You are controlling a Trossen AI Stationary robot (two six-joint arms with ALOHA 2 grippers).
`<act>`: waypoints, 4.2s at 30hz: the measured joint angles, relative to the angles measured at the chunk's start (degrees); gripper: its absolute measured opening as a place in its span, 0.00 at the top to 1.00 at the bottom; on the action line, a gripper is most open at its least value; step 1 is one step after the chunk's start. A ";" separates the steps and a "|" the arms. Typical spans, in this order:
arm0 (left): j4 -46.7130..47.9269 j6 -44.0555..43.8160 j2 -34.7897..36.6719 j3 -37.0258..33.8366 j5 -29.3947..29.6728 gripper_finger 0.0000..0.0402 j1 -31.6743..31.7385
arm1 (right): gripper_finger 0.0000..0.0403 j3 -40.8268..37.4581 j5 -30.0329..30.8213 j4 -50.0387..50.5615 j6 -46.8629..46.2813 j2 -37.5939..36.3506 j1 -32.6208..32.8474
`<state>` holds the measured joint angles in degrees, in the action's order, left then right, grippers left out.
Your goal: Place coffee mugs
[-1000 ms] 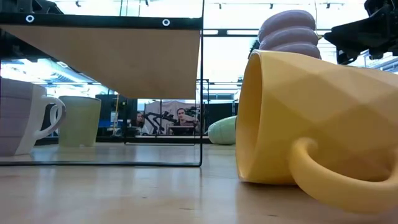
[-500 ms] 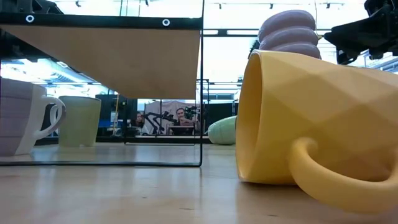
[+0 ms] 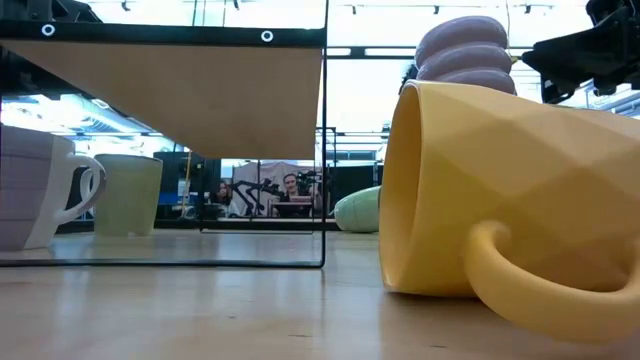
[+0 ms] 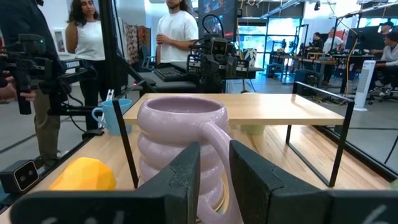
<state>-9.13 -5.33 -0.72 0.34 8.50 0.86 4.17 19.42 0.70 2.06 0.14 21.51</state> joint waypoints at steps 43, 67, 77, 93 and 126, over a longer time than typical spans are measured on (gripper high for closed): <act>0.00 -0.06 -0.02 0.02 0.02 0.61 0.00 | 0.34 21.69 5.77 13.61 -5.64 25.57 -4.07; -0.01 -0.06 -0.02 -0.01 0.01 0.61 0.01 | 0.34 21.78 -14.05 13.59 -6.86 36.11 -14.50; -0.01 -0.06 -0.02 -0.01 0.01 0.61 -0.02 | 0.45 21.81 -15.06 13.68 -4.62 39.92 -14.92; 0.00 -0.06 0.00 0.01 0.00 0.61 -0.02 | 0.81 21.81 -15.06 12.80 -4.28 40.00 -14.92; 0.00 -0.06 -0.02 0.00 0.00 0.61 -0.02 | 0.87 28.26 -14.75 9.82 0.99 38.92 -14.92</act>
<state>-9.13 -5.39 -0.73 0.34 8.49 0.84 32.43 4.67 10.52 3.05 39.06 6.59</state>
